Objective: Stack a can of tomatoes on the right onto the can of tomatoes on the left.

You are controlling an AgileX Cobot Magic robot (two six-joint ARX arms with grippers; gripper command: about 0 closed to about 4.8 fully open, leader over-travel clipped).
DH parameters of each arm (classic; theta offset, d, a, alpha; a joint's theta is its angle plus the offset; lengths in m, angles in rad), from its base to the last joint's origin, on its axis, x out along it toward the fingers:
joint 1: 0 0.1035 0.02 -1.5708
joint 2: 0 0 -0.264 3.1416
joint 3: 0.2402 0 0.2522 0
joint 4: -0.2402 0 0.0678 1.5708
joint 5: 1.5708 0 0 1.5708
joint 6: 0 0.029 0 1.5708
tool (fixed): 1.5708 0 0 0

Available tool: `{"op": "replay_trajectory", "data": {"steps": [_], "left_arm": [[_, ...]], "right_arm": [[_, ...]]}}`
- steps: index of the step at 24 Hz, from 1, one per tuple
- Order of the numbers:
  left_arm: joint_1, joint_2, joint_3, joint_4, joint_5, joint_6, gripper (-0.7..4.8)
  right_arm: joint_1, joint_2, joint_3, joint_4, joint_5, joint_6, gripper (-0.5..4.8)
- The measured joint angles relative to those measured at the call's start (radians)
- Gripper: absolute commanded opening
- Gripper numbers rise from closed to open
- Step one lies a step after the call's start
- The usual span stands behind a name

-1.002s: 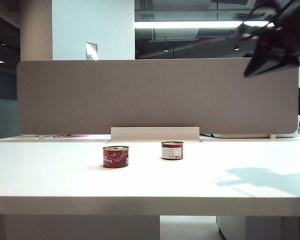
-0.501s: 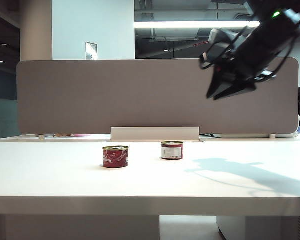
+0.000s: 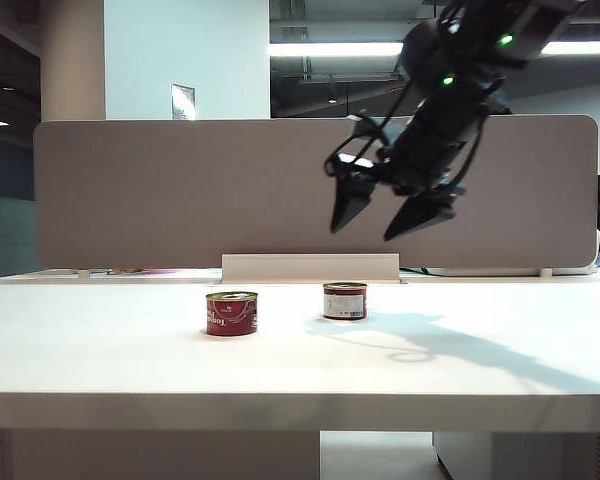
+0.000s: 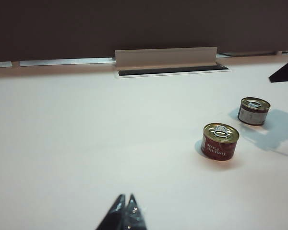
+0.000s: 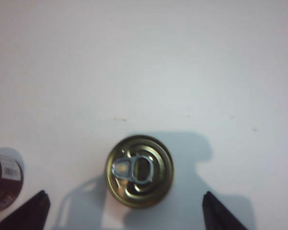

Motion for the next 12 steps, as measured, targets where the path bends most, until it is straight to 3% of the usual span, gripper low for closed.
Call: {"op": "replay_trajectory", "data": {"steps": [12], "left_arm": [[0.0,0.0,0.0,-0.007,0.0,0.0,-0.06]], "right_arm": [[0.039,0.164,0.096,-0.055,0.067,-0.001,4.79]]}}
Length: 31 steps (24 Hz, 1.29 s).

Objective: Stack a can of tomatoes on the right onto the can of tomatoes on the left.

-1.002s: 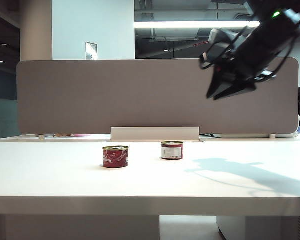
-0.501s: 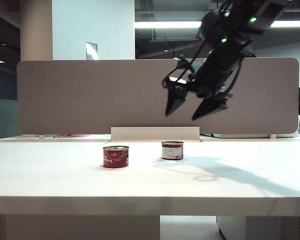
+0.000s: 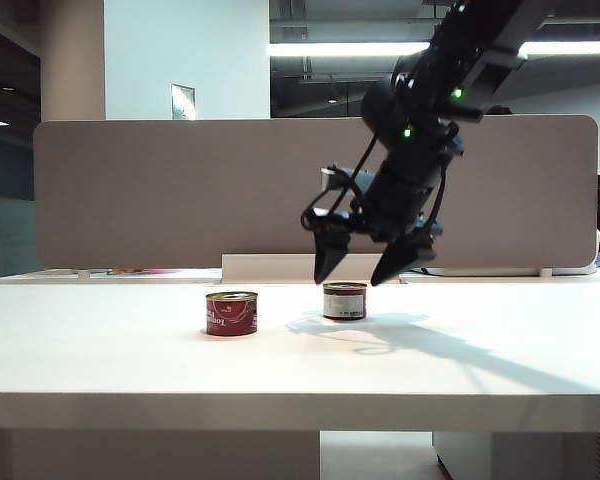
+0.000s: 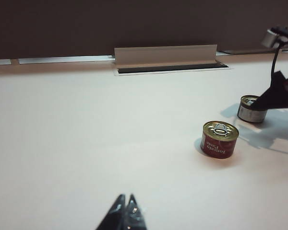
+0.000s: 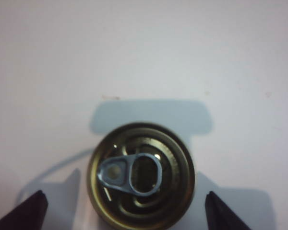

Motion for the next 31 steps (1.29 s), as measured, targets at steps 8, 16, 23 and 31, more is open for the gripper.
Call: {"op": "replay_trajectory", "data": {"steps": [8,16,23,31], "left_arm": [[0.0,0.0,0.0,0.0,0.0,0.0,-0.06],[0.0,0.0,0.0,-0.001,0.0,0.0,-0.06],[0.0,0.0,0.0,-0.002,0.0,0.0,-0.06],[0.0,0.0,0.0,-0.002,0.0,0.0,-0.06]], "right_arm": [[0.002,0.026,0.0,0.021,0.008,0.002,4.79],[0.002,0.059,0.001,0.068,0.008,0.01,4.79],[0.002,0.064,0.001,0.097,0.02,0.01,2.91],[0.002,0.064,0.001,0.108,0.021,0.01,2.01]]}}
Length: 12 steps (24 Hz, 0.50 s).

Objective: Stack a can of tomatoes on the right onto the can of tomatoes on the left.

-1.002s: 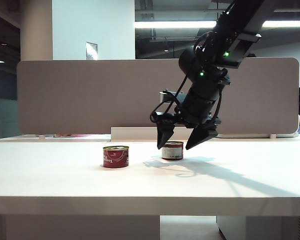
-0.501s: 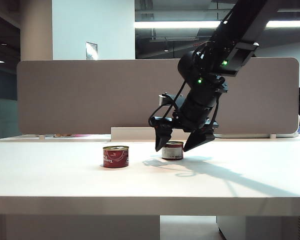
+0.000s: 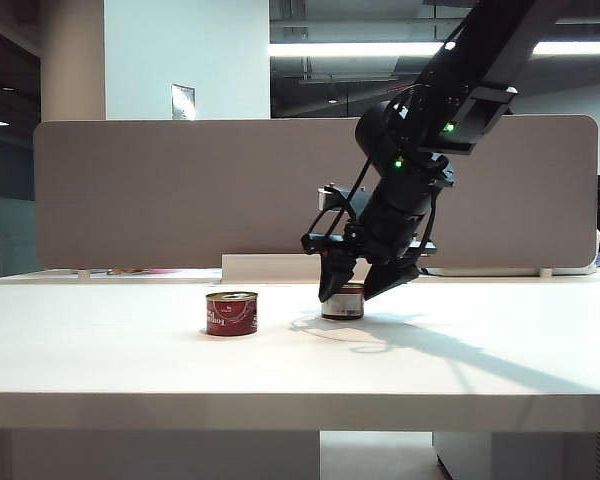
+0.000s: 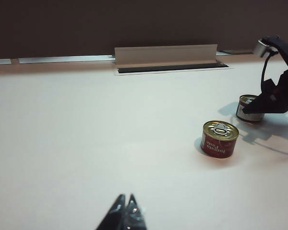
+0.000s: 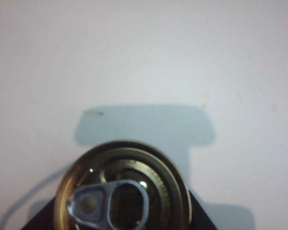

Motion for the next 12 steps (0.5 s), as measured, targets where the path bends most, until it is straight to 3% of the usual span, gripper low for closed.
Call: {"op": "replay_trajectory", "data": {"steps": [12], "left_arm": [[0.0,0.0,0.0,0.0,0.0,0.0,-0.06]], "right_arm": [[0.039,-0.159,0.002,0.017,-0.05,-0.024,2.01]]}}
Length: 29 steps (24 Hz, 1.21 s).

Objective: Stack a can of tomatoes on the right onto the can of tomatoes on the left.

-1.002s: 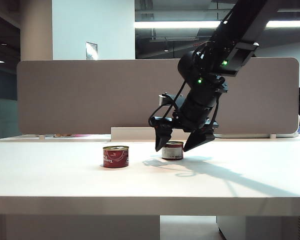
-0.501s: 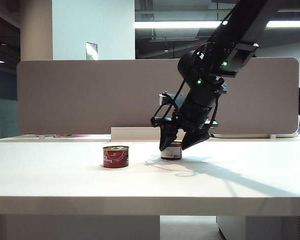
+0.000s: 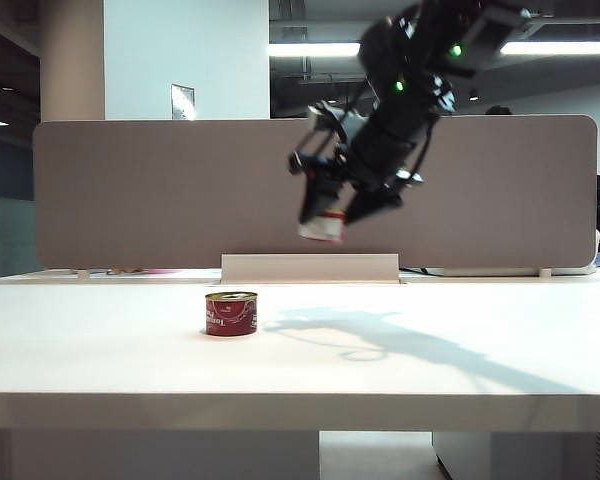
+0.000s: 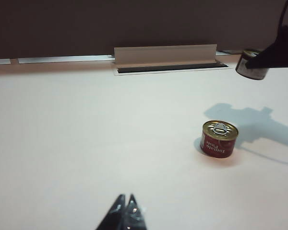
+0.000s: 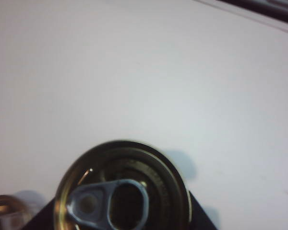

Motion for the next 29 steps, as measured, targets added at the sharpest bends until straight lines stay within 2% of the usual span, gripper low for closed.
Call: {"op": "replay_trajectory", "data": {"steps": [4,9,14,29], "left_arm": [[0.0,0.0,0.0,0.0,-0.005,0.0,-0.06],[0.0,0.0,0.0,0.0,-0.006,0.0,-0.06],[0.0,0.0,0.0,0.0,-0.006,0.0,-0.06],[0.0,0.0,0.0,0.0,-0.006,-0.024,-0.06]], "right_arm": [[0.066,-0.006,-0.001,-0.009,-0.024,-0.025,2.01],[0.149,-0.005,-0.002,-0.011,-0.023,-0.143,1.96],[0.192,-0.002,-0.002,-0.01,-0.023,-0.163,1.96],[0.205,0.084,-0.004,-0.035,0.029,-0.156,1.97]]}}
